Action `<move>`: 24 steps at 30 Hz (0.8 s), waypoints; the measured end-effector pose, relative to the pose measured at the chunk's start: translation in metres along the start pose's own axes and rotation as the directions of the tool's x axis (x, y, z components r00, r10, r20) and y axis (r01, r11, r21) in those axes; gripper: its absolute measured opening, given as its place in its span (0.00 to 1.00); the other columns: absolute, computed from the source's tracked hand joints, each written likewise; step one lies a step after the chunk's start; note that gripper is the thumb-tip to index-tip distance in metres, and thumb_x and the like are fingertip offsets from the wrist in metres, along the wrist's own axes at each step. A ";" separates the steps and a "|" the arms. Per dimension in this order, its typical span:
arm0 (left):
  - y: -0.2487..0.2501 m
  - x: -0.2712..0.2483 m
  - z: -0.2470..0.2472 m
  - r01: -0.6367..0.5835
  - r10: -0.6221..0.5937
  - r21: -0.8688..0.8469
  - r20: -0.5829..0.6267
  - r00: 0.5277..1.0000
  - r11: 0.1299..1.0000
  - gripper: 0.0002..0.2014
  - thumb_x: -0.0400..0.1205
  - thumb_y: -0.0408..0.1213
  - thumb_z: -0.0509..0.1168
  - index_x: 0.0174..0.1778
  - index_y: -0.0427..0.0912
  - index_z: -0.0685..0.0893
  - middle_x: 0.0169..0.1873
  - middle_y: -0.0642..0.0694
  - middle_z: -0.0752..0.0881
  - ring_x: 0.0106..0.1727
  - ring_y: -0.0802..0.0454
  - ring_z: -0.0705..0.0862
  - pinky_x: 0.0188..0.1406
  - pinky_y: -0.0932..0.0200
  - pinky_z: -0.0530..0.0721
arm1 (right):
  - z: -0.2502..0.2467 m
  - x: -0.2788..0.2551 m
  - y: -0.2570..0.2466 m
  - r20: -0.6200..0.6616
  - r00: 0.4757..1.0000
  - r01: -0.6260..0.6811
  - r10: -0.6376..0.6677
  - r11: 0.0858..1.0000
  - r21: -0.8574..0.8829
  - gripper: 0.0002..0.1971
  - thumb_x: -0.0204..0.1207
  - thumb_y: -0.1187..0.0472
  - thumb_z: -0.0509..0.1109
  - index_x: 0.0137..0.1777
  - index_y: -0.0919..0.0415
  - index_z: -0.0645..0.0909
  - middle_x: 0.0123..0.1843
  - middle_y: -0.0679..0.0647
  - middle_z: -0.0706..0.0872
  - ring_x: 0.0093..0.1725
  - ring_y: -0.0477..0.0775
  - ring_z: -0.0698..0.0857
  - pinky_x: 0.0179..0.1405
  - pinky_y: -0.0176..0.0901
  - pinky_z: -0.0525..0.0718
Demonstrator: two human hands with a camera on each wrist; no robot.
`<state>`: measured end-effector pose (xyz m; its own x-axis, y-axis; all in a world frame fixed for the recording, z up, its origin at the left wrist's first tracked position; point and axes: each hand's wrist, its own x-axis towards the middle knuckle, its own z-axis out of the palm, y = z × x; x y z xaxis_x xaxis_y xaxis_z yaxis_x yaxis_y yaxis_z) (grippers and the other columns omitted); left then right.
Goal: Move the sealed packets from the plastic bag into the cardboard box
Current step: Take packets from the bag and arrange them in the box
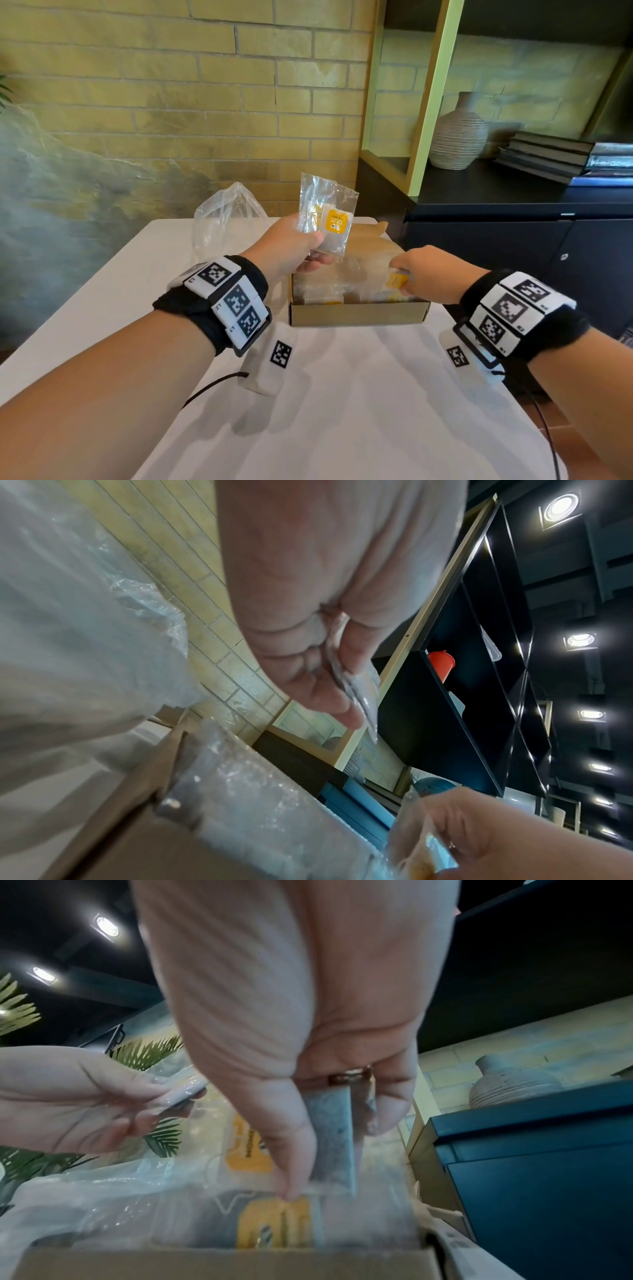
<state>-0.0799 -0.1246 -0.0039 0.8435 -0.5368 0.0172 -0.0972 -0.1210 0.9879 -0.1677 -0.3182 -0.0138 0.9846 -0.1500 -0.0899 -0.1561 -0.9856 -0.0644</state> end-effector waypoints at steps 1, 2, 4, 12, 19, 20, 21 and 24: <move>0.000 -0.001 0.000 -0.003 0.003 0.011 0.001 1.000 1.000 0.10 0.86 0.34 0.58 0.61 0.49 0.73 0.49 0.44 0.86 0.38 0.56 0.88 0.27 0.69 0.83 | 0.000 0.000 0.000 -0.003 1.000 0.001 -0.001 1.000 0.009 0.19 0.78 0.62 0.66 0.69 0.55 0.75 0.61 0.54 0.83 0.59 0.53 0.81 0.53 0.38 0.77; 0.000 -0.002 0.000 -0.003 0.003 0.022 0.001 1.000 1.000 0.10 0.86 0.34 0.58 0.61 0.49 0.73 0.50 0.44 0.86 0.38 0.56 0.88 0.26 0.70 0.83 | -0.001 0.001 0.001 -0.014 1.000 0.005 -0.005 1.000 0.022 0.18 0.78 0.63 0.67 0.68 0.55 0.76 0.59 0.53 0.83 0.57 0.53 0.81 0.51 0.38 0.76; 0.000 -0.003 0.000 0.002 -0.002 0.040 0.003 1.000 0.999 0.11 0.86 0.34 0.58 0.63 0.49 0.73 0.52 0.43 0.86 0.38 0.56 0.89 0.27 0.70 0.83 | -0.004 0.001 0.002 -0.037 0.999 0.017 -0.016 1.000 0.022 0.16 0.77 0.63 0.67 0.65 0.55 0.77 0.56 0.52 0.83 0.55 0.52 0.81 0.49 0.37 0.74; -0.001 -0.003 0.000 -0.019 0.018 0.082 0.015 1.000 0.996 0.12 0.85 0.35 0.59 0.65 0.46 0.75 0.52 0.45 0.86 0.39 0.56 0.88 0.31 0.67 0.83 | -0.003 0.004 0.000 -0.012 1.000 0.008 -0.009 0.996 -0.084 0.18 0.79 0.60 0.65 0.69 0.54 0.77 0.59 0.54 0.84 0.56 0.53 0.81 0.54 0.39 0.77; -0.001 -0.003 -0.003 -0.031 0.031 0.137 0.000 1.000 0.990 0.07 0.85 0.34 0.59 0.56 0.48 0.77 0.49 0.47 0.86 0.38 0.57 0.87 0.25 0.70 0.81 | -0.008 0.007 0.010 -0.126 0.991 0.048 -0.043 0.998 0.036 0.09 0.77 0.61 0.68 0.55 0.59 0.84 0.49 0.53 0.85 0.51 0.54 0.83 0.51 0.43 0.81; -0.001 -0.002 -0.003 -0.032 0.033 0.149 -0.006 0.999 0.988 0.07 0.85 0.34 0.59 0.56 0.48 0.78 0.49 0.47 0.85 0.38 0.57 0.87 0.26 0.69 0.81 | -0.011 0.006 0.013 -0.155 0.987 0.057 -0.038 0.991 0.119 0.07 0.76 0.62 0.69 0.52 0.59 0.84 0.48 0.54 0.86 0.51 0.54 0.84 0.52 0.45 0.81; -0.002 -0.001 -0.003 -0.035 0.038 0.163 -0.016 0.999 0.986 0.07 0.85 0.33 0.59 0.55 0.47 0.78 0.49 0.46 0.85 0.39 0.56 0.86 0.27 0.69 0.81 | -0.015 0.004 0.015 -0.181 0.983 0.075 -0.037 0.975 0.211 0.05 0.75 0.63 0.71 0.50 0.58 0.84 0.47 0.53 0.86 0.50 0.52 0.84 0.52 0.44 0.81; -0.004 0.002 -0.003 -0.044 0.056 0.210 -0.053 0.997 0.977 0.07 0.84 0.30 0.59 0.49 0.45 0.80 0.46 0.43 0.83 0.39 0.54 0.81 0.31 0.67 0.78 | -0.027 -0.003 0.011 -0.233 0.969 0.173 -0.079 0.894 0.414 0.06 0.73 0.67 0.72 0.47 0.56 0.84 0.45 0.50 0.87 0.46 0.44 0.84 0.48 0.35 0.80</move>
<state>-0.0763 -0.1226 -0.0071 0.8638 -0.4974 0.0806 -0.2426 -0.2702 0.9317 -0.1704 -0.3303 0.0129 0.9851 -0.0855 0.1496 -0.0022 -0.8745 -0.4850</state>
